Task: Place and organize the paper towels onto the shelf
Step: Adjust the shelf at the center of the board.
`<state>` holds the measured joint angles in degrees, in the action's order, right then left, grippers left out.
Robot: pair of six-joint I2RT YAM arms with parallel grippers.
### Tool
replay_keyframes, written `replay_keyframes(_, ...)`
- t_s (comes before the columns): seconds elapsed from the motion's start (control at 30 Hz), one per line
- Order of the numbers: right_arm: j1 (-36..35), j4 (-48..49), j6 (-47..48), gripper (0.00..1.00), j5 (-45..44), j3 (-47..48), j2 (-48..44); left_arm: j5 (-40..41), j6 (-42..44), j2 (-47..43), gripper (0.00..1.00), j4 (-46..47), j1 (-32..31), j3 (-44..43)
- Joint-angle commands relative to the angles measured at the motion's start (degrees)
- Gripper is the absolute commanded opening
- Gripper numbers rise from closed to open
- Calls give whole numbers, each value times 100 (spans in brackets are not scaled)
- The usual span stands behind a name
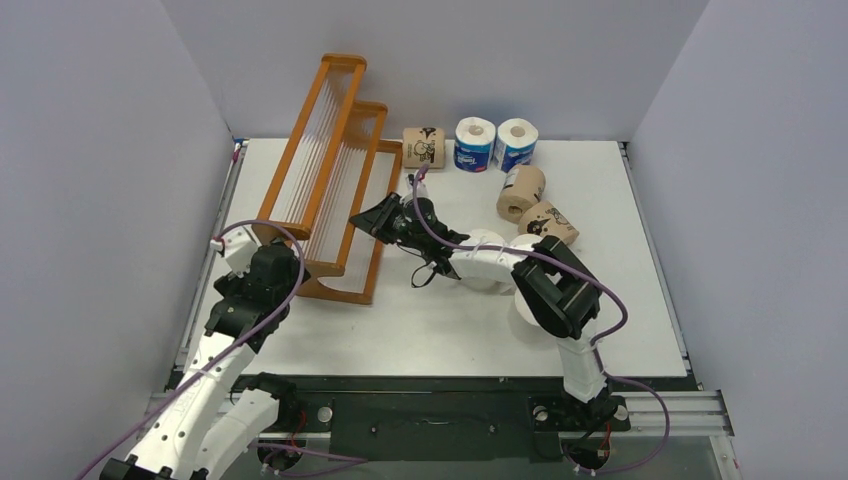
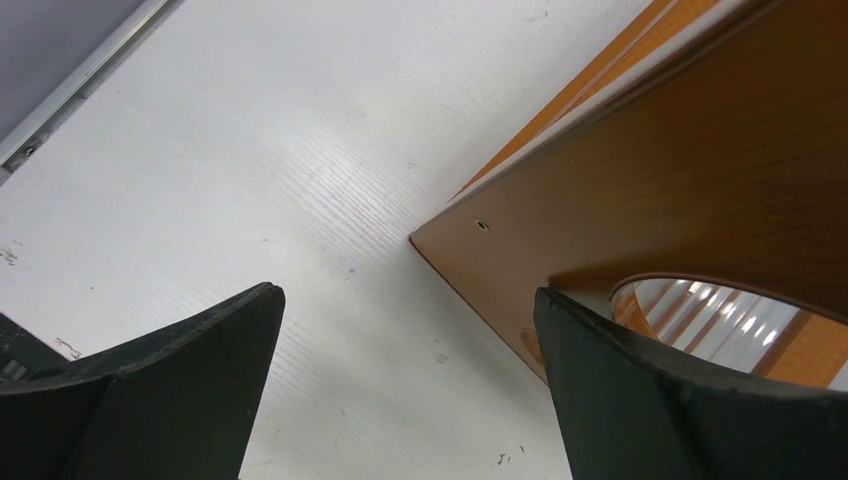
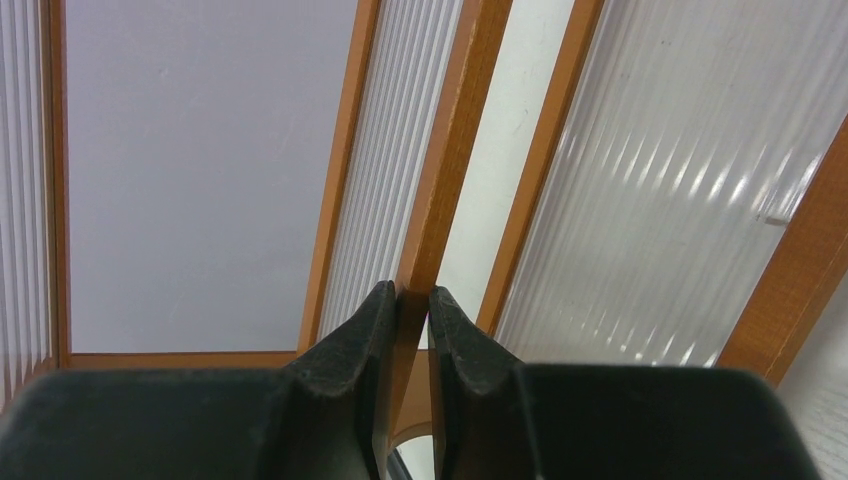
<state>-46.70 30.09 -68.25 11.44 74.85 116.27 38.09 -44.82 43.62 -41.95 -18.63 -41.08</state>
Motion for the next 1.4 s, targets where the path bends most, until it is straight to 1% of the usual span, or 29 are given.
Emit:
replay_keyframes(0.0,-561,353,-221,0,429,-154,-136,74,-79,34,96,684,222,-251)
replay_keyframes(0.27,-891,145,-336,0,-1,246,60,-150,-37,52,96,745,600,-308)
replay_keyframes(0.47,-962,-30,-297,0,41,484,146,-283,39,44,96,778,859,-310)
replay_keyframes(0.5,-941,-74,-256,3,59,466,109,-310,60,25,96,782,869,-307)
replay_keyframes(0.53,-879,-155,-190,15,66,419,26,-354,78,16,96,789,898,-300)
replay_keyframes(0.57,-847,-173,-176,22,81,321,-30,-396,109,-7,96,787,906,-298)
replay_keyframes(0.6,-755,-176,-159,34,131,201,-147,-410,125,-26,96,788,923,-292)
replay_keyframes(0.63,-701,-200,-152,39,153,142,-201,-434,160,-54,96,787,927,-289)
replay_keyframes(0.67,-591,-229,-123,49,215,42,-315,-452,172,-72,96,781,935,-283)
replay_keyframes(0.7,-536,-279,-103,52,252,-17,-381,-491,181,-108,96,770,942,-276)
replay_keyframes(0.73,-415,-295,-44,58,295,-147,-529,-506,182,-125,96,742,952,-273)
replay_keyframes(0.8,-233,-357,58,64,375,-310,-752,-585,163,-190,96,701,957,-265)
replay_keyframes(0.9,129,-369,179,66,549,-427,-939,-730,106,-323,96,661,958,-244)
replay_keyframes(1.03,536,-281,262,67,800,-169,-719,-841,37,-419,96,650,958,-172)
replay_keyframes(1.13,769,-146,191,66,1093,423,-349,-923,12,-491,96,667,954,-135)
replay_keyframes(1.23,1021,188,-81,65,1338,898,144,-1014,4,-554,96,715,955,-97)
replay_keyframes(1.33,1163,106,-90,63,1399,1620,514,-1042,-16,-506,96,721,954,-88)
replay_keyframes(1.37,1209,-74,-61,62,1432,1987,725,-1047,-26,-483,96,730,950,-83)
